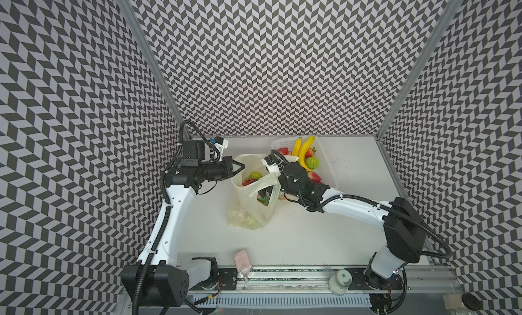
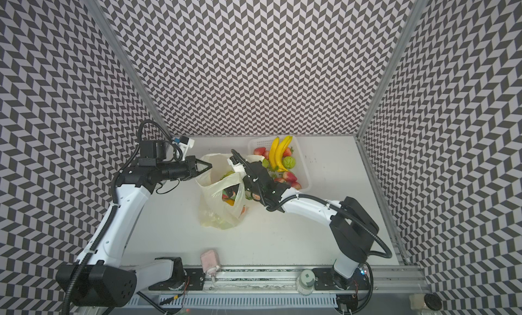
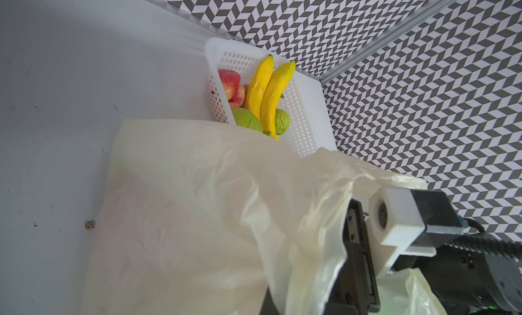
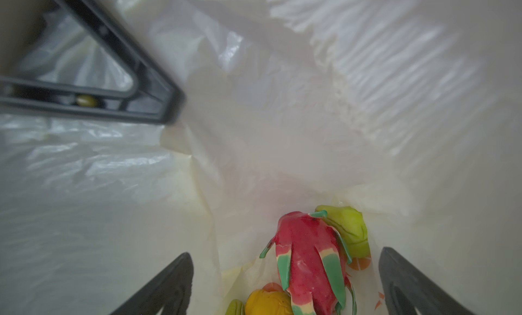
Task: Place the fake fruits into the plastic bag and tie a complex knot
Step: 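Open the right gripper inside the bag to drop the dragon fruit, then withdraw the right gripper from the bag back over the basket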
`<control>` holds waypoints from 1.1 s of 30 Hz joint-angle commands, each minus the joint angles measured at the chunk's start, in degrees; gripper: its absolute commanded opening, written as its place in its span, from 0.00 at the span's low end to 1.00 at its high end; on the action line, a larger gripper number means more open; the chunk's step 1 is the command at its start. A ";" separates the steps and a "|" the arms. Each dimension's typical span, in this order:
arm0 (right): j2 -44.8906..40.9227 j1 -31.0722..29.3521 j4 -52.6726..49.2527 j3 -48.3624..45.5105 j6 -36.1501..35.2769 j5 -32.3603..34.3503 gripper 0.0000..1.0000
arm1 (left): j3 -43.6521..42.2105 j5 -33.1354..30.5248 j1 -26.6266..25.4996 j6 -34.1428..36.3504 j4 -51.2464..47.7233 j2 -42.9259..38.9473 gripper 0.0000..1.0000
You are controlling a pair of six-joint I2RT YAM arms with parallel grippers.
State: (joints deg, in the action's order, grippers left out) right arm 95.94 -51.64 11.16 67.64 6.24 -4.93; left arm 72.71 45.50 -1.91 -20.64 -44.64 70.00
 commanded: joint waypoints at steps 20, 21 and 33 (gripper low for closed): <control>-12.09 0.37 -1.08 -10.84 -0.86 6.44 0.65 | -0.64 0.27 -0.30 1.00 0.46 -0.91 0.00; -12.67 0.55 -1.38 -11.61 -0.83 6.62 0.62 | -0.72 0.30 -0.28 1.04 0.55 -0.91 0.00; -17.88 4.35 -7.60 -15.81 1.32 8.18 0.38 | -1.16 0.08 -0.28 0.99 0.47 -1.27 0.00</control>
State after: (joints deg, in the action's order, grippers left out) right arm 80.47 -47.68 4.14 52.31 7.38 2.20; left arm 71.99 45.50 -1.91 -20.45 -44.64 70.00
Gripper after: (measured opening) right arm 0.385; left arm 0.047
